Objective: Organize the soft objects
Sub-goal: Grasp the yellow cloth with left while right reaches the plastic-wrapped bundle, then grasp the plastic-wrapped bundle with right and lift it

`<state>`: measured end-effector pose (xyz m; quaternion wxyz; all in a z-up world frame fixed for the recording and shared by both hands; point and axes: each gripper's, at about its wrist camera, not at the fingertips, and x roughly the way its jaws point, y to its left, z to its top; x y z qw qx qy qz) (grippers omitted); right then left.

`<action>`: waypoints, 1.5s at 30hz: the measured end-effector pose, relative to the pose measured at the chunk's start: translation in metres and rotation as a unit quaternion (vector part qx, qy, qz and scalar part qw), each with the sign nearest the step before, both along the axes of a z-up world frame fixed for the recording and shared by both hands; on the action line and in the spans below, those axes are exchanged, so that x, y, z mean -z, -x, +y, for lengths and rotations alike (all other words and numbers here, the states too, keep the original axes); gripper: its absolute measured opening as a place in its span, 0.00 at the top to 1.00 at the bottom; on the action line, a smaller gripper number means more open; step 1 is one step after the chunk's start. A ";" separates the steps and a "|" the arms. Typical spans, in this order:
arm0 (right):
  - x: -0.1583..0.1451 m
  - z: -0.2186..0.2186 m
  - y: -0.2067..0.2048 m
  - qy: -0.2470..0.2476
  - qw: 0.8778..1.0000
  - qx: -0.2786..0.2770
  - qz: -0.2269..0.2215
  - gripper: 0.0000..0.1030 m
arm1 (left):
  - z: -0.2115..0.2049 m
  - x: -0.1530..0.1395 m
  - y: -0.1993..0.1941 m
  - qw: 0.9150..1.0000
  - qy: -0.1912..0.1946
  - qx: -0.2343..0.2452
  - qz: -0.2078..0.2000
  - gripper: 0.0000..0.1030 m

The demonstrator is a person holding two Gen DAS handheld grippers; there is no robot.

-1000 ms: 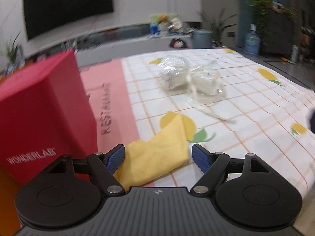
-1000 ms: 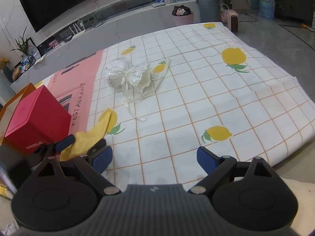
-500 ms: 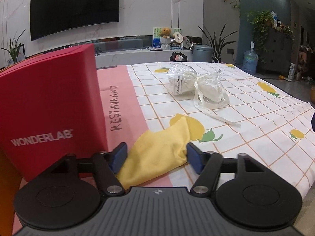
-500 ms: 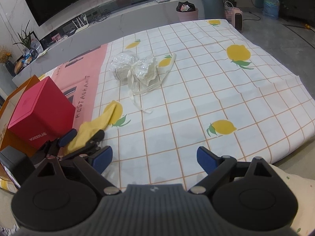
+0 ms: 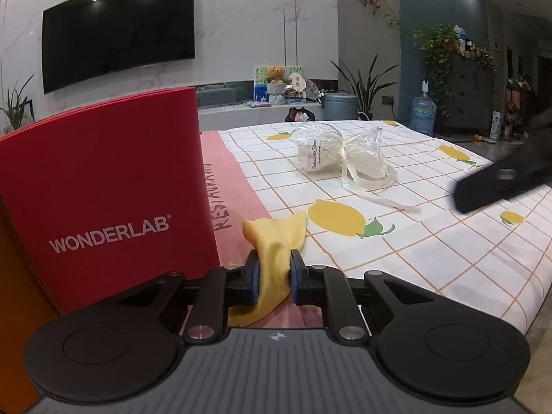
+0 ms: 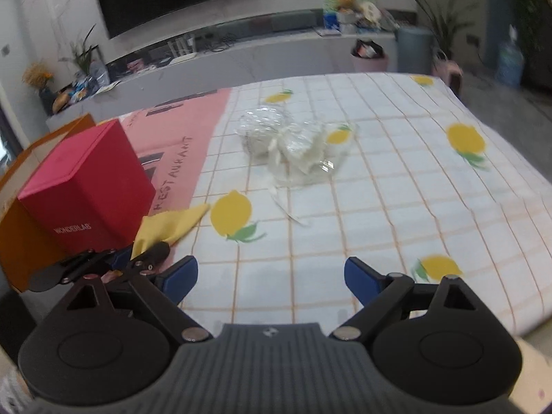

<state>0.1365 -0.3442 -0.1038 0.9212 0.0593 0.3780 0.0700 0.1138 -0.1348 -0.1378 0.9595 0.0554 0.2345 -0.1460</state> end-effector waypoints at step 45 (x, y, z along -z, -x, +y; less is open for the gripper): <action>0.042 0.075 -0.230 0.149 0.985 -0.053 0.065 0.30 | 0.017 0.001 -0.003 0.999 0.048 -0.006 0.019 0.82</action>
